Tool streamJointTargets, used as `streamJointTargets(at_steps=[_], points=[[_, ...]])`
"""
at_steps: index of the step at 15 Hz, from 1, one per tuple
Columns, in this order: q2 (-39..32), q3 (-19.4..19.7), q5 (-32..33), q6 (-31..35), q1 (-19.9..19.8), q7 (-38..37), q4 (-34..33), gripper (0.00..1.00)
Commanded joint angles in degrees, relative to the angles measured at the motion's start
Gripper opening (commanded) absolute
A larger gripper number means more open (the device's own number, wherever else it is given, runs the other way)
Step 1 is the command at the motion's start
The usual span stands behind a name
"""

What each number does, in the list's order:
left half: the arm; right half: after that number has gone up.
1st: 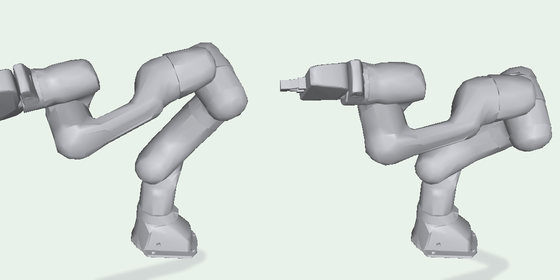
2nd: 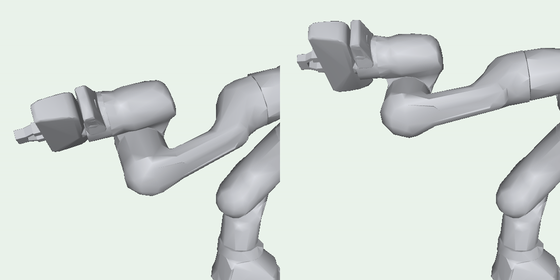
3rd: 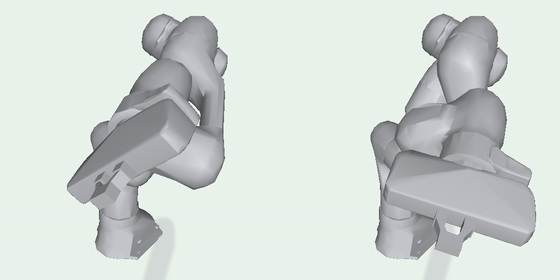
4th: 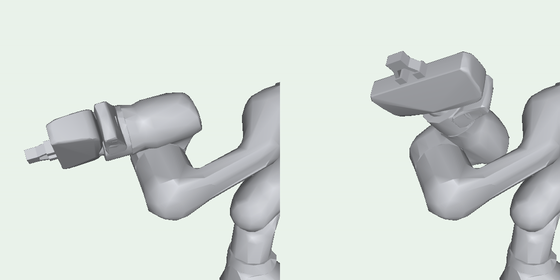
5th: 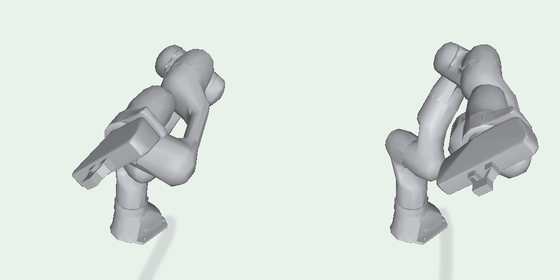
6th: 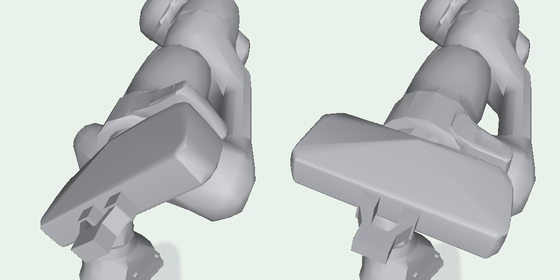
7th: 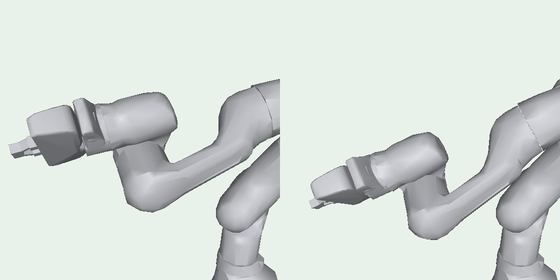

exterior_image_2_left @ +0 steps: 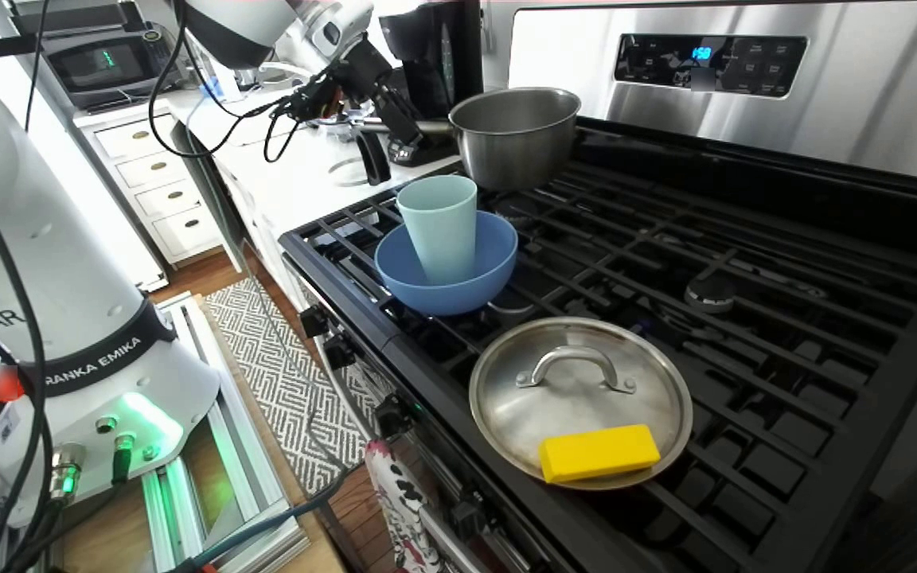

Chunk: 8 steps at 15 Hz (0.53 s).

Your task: Pick up the silver pot on the top right burner on the stove and place it on the top left burner on the hob of the stove

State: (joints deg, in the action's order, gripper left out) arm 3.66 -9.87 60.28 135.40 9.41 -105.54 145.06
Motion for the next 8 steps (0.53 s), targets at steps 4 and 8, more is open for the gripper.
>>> streamJointTargets(at_steps=[4,8], points=[[1.73,-2.72,0.29,0.19,2.34,-0.13,3.44,0.02],[3.67,-6.47,0.71,-0.5,6.05,-1.04,6.6,0.02]])
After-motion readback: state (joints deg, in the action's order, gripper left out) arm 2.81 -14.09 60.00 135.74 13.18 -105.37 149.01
